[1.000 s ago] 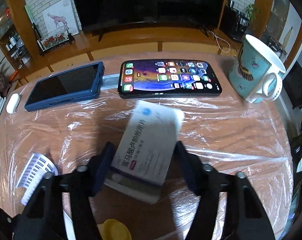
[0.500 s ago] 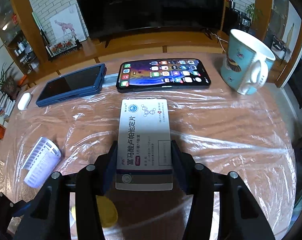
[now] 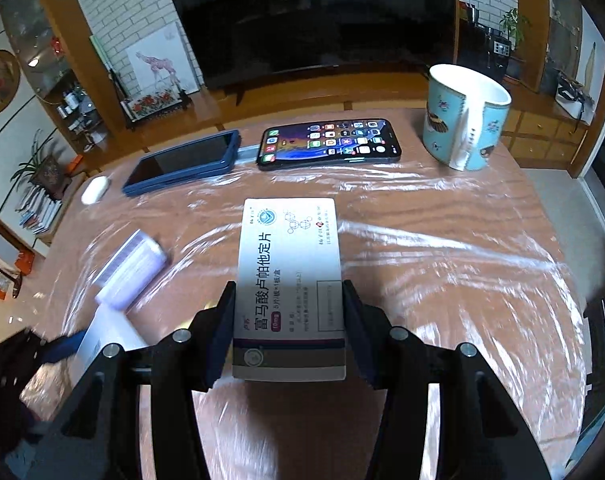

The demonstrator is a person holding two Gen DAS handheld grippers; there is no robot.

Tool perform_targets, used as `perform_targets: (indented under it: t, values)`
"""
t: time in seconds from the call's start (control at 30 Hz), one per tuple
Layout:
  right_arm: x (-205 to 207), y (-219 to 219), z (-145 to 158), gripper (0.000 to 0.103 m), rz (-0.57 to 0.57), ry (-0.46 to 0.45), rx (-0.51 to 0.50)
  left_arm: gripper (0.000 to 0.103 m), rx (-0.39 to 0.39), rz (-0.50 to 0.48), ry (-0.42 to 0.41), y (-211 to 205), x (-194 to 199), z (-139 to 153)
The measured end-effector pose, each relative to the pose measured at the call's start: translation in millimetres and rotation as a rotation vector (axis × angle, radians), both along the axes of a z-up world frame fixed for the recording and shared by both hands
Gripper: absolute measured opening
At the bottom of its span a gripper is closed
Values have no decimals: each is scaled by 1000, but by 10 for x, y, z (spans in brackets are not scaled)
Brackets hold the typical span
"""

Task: Collect trash
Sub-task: 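Carry the white container and medicine box with both grippers over the black bin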

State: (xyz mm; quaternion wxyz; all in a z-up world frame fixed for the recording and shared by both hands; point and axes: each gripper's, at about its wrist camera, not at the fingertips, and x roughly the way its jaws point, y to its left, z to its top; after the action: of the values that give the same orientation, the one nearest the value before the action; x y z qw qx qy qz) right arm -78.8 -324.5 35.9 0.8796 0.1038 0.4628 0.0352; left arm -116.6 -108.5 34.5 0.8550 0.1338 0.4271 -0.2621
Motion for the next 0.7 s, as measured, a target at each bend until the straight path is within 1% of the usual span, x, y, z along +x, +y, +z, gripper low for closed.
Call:
perform_targets:
  t: [0.37, 0.53, 0.7]
  values:
    - [-744, 103, 186, 50, 113, -25, 75, 53, -36, 69, -13, 136, -259, 124]
    - [-1074, 129, 245, 50, 159, -32, 93, 53, -47, 90, -19, 179, -458, 179]
    - [-1387, 140, 281, 50, 179, -34, 114, 53, -59, 100, -23, 209, -670, 222]
